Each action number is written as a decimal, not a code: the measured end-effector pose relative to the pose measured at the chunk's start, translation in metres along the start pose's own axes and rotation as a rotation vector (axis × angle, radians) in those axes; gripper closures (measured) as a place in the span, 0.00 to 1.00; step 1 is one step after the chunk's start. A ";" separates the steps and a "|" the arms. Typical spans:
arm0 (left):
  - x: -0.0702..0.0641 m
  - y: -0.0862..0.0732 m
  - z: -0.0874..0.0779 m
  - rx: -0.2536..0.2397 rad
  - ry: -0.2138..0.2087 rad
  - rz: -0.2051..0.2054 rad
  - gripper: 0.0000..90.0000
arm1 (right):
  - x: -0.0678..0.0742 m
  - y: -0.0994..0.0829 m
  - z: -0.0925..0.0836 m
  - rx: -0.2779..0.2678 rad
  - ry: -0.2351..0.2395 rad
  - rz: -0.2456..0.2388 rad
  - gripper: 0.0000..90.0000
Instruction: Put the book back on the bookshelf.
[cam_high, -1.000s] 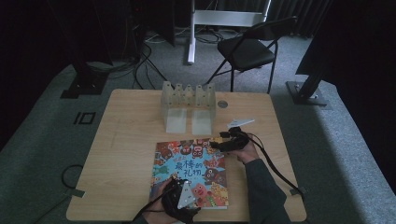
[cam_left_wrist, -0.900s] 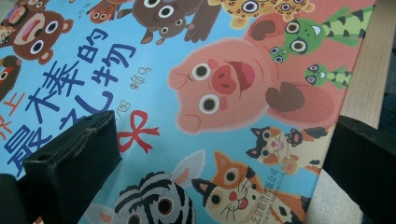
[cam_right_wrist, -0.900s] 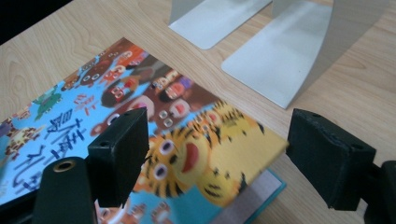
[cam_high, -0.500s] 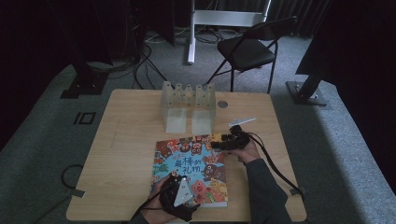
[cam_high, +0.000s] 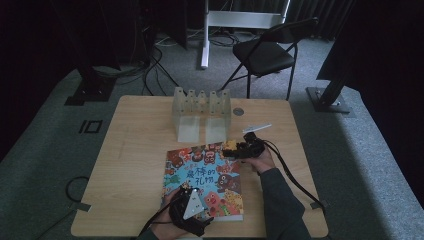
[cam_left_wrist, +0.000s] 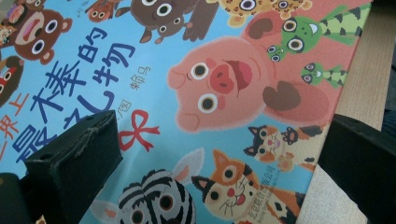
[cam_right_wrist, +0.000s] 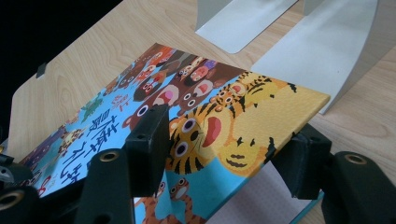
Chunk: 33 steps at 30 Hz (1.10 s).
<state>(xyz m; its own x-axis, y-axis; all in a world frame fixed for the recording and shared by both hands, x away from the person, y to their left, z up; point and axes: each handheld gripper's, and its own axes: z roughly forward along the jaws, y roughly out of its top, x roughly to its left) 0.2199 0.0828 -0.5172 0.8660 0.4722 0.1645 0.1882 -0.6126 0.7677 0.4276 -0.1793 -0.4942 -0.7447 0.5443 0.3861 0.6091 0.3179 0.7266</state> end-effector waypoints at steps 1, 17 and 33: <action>-0.002 0.000 -0.002 -0.007 0.011 0.006 0.07 | 0.000 0.000 0.000 -0.004 0.003 -0.001 0.47; 0.020 -0.007 -0.037 -0.107 0.046 -0.068 0.14 | 0.007 0.015 -0.008 -0.025 0.019 -0.020 0.57; 0.062 -0.023 -0.050 -0.124 0.062 -0.212 0.16 | 0.020 0.031 -0.014 -0.066 0.063 -0.049 0.66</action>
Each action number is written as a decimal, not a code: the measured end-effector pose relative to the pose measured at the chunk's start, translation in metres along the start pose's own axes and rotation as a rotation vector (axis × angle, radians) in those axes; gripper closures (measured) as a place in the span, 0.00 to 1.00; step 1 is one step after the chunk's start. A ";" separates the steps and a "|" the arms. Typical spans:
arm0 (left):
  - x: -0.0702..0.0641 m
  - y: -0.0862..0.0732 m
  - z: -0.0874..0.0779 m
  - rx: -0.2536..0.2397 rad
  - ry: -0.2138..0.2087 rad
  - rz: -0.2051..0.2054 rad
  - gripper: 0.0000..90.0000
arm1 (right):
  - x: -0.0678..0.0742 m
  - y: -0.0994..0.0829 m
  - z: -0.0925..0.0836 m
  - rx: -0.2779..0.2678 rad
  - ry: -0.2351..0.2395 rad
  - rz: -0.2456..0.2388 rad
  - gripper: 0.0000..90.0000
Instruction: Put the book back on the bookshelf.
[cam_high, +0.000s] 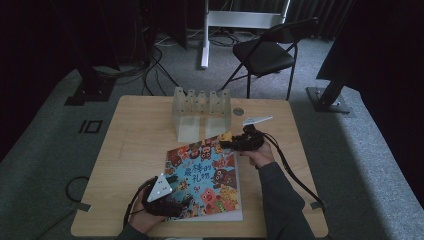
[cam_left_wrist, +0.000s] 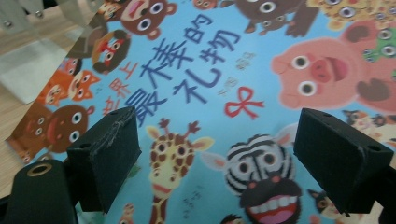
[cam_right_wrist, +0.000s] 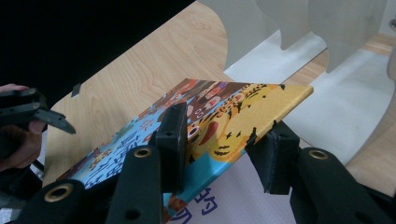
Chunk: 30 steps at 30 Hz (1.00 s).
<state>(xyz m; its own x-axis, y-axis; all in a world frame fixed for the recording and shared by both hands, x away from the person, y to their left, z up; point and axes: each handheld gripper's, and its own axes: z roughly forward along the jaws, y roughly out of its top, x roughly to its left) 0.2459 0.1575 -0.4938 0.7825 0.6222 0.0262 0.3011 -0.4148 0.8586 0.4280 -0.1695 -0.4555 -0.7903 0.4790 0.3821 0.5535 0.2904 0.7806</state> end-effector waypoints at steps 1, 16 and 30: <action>0.001 0.000 0.000 0.001 0.003 -0.006 0.16 | 0.001 0.001 0.000 0.005 -0.003 -0.002 0.66; 0.031 -0.008 -0.006 -0.015 0.023 -0.097 0.17 | 0.016 0.014 -0.004 0.003 -0.024 -0.025 0.68; 0.047 -0.013 -0.007 -0.012 0.035 -0.152 0.17 | 0.030 0.016 -0.015 -0.025 -0.041 -0.048 0.70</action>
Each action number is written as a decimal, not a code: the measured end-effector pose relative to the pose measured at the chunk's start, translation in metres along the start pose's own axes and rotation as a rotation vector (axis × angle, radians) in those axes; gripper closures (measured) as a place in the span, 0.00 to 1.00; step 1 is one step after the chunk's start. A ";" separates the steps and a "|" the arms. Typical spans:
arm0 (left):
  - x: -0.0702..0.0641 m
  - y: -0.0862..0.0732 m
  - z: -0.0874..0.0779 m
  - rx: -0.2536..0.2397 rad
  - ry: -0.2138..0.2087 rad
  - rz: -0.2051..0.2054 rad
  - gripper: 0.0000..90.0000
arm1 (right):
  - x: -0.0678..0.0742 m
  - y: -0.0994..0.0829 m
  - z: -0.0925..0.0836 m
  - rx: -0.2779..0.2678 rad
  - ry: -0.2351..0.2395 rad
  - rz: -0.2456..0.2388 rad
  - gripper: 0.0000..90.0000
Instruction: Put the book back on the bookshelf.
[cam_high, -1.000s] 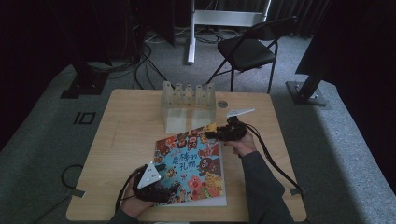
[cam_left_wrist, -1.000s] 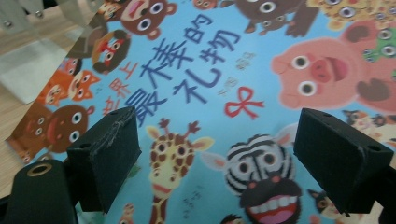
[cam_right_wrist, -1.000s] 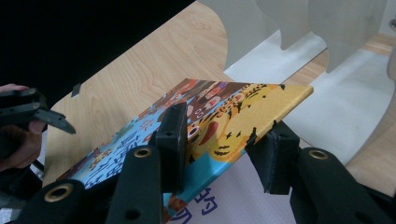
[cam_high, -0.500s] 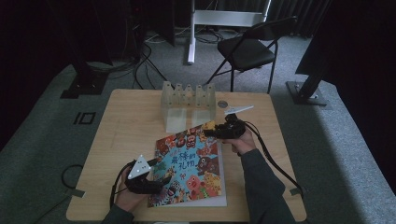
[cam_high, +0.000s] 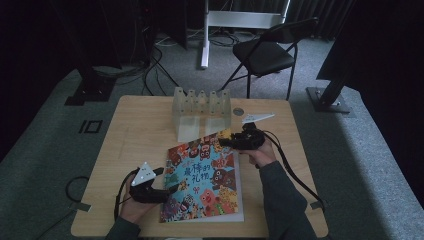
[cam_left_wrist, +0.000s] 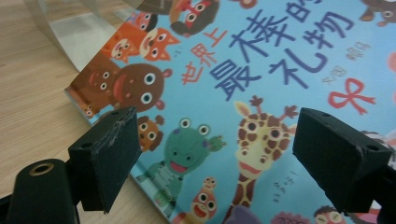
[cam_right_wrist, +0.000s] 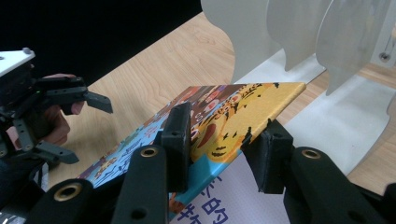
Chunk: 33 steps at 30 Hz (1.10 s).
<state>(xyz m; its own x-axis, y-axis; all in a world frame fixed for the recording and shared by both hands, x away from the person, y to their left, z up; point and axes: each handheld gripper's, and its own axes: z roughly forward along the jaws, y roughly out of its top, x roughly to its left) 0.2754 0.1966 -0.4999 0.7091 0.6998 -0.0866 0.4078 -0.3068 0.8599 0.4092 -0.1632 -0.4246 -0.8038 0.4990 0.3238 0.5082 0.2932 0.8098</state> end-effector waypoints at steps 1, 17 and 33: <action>0.001 0.000 0.000 0.001 0.001 0.001 0.17 | 0.001 0.000 -0.001 -0.003 -0.001 -0.002 0.70; 0.014 0.001 0.001 0.019 0.004 -0.028 0.17 | 0.013 0.004 -0.019 -0.035 -0.009 -0.035 0.73; 0.021 0.001 -0.001 0.003 0.006 -0.046 0.16 | 0.029 0.012 -0.029 -0.064 -0.003 -0.093 0.76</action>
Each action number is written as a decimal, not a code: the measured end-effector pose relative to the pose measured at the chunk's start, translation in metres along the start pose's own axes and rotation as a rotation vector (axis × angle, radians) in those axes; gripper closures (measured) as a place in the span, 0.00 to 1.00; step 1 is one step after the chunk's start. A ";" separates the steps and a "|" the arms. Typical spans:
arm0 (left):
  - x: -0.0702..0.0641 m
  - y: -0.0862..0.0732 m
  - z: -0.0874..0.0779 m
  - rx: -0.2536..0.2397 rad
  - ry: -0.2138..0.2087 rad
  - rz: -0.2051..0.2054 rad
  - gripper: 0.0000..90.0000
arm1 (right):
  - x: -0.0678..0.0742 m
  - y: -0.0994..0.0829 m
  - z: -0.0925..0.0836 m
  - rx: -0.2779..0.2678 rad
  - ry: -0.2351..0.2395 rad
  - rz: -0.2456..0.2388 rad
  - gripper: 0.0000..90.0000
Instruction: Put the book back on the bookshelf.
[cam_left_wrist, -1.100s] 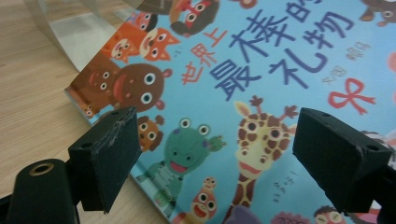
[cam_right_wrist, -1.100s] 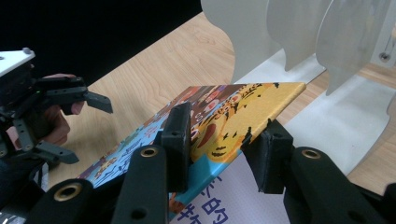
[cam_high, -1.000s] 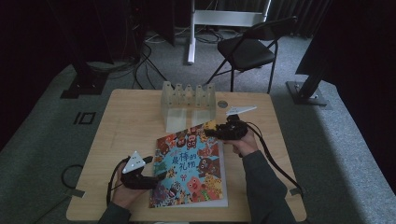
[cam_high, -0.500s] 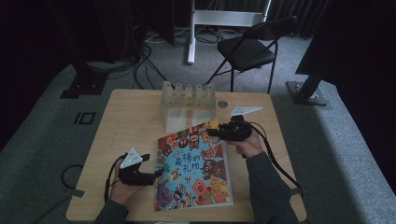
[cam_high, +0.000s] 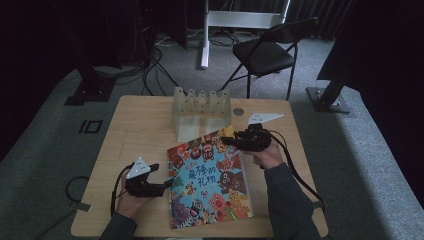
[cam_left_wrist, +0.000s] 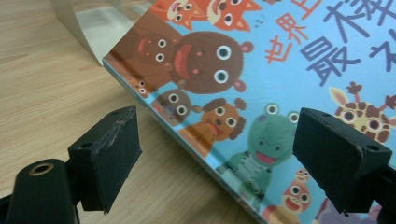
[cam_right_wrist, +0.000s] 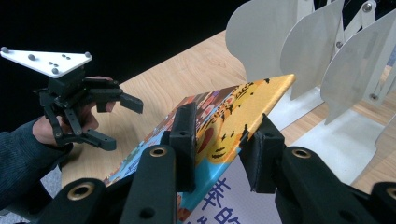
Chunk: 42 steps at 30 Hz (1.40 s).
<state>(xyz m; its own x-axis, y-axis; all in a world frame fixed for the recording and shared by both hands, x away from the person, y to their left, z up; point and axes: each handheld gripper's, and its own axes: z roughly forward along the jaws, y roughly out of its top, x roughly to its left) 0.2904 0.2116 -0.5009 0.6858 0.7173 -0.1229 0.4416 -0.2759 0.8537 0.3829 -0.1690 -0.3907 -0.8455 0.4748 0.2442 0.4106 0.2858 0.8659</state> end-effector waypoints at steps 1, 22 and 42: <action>0.000 0.000 0.000 -0.001 -0.001 -0.002 0.16 | 0.000 0.000 0.000 -0.002 0.000 0.000 0.76; 0.009 0.003 0.004 -0.015 -0.022 -0.026 0.17 | 0.009 0.012 -0.015 -0.081 0.030 -0.021 0.83; 0.020 0.011 0.019 -0.041 -0.094 -0.050 0.16 | 0.009 0.013 -0.028 -0.165 0.080 -0.022 0.87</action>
<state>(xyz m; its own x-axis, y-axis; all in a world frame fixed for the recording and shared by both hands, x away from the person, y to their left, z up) 0.3200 0.2111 -0.5030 0.7157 0.6657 -0.2112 0.4538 -0.2135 0.8652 0.3711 -0.1841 -0.3656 -0.8810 0.4000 0.2525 0.3354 0.1517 0.9298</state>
